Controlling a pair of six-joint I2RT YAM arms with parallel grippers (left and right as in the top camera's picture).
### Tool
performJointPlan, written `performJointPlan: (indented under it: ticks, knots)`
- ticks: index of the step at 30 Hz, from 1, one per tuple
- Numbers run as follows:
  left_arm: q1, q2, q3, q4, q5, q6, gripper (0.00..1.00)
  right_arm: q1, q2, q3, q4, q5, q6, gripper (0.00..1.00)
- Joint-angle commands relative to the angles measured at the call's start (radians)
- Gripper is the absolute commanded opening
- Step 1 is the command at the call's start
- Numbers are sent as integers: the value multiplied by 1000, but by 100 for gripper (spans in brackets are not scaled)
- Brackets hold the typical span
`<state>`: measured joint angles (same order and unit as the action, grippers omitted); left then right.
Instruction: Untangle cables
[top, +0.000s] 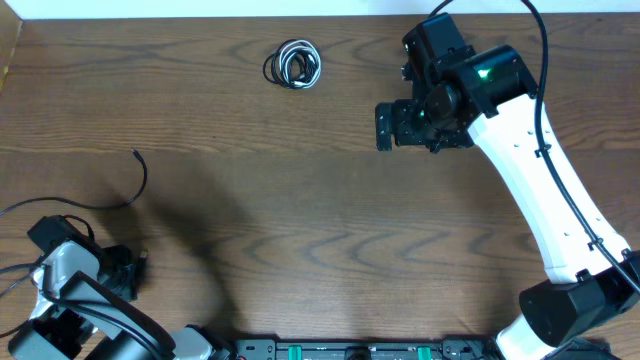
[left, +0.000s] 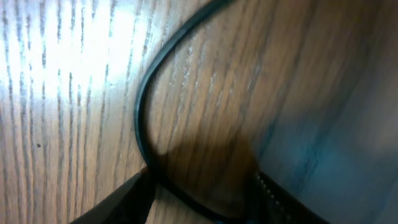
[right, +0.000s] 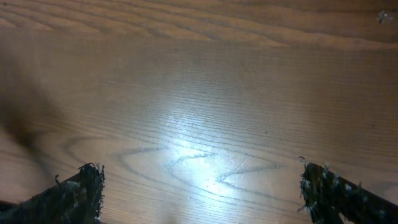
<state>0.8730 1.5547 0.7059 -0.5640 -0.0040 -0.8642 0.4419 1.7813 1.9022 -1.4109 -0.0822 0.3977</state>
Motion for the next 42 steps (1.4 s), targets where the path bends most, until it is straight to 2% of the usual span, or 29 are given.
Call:
performJointPlan:
  ticks: [1, 5, 6, 7, 15, 21, 28, 34, 35, 36, 37, 38, 42]
  knots:
    - [3, 125, -127, 34, -15, -9, 40, 5, 5, -1, 2, 0, -9, 99]
    - [3, 125, -127, 62, -14, 11, 19, 5, 5, -1, 5, 0, -9, 99]
    - [3, 125, -127, 74, -14, 22, 9, 5, 5, -1, 5, 0, -9, 99]
    - [3, 125, -127, 84, -13, 25, 8, 5, 5, -1, 6, 0, -9, 99]
    - [3, 121, -85, 135, 76, 191, 7, 5, 5, -1, 13, 0, -9, 99]
    - [2, 70, -19, 102, 152, 194, 7, 5, 5, -1, 14, 0, -9, 99]
    - [-5, -31, 5, 182, 399, 255, 8, 10, 5, -1, 33, 0, -9, 99]
    - [-35, -48, 5, 227, 412, 259, 7, 21, 5, -1, 38, 0, -9, 99]
    - [-39, -48, 6, 238, 409, 258, 9, 23, 5, -1, 37, 0, -9, 99]
    - [-39, -48, 7, 238, 402, 257, 26, 25, 5, -1, 35, 0, -9, 99]
    - [-39, -48, 9, 237, 384, 243, 54, 26, 5, -1, 34, 0, -9, 99]
    - [-39, -48, 10, 236, 361, 217, 71, 26, 5, -1, 31, 0, -9, 99]
    - [-39, -48, 27, 237, 355, 178, 74, 30, 5, -1, 26, 0, -9, 99]
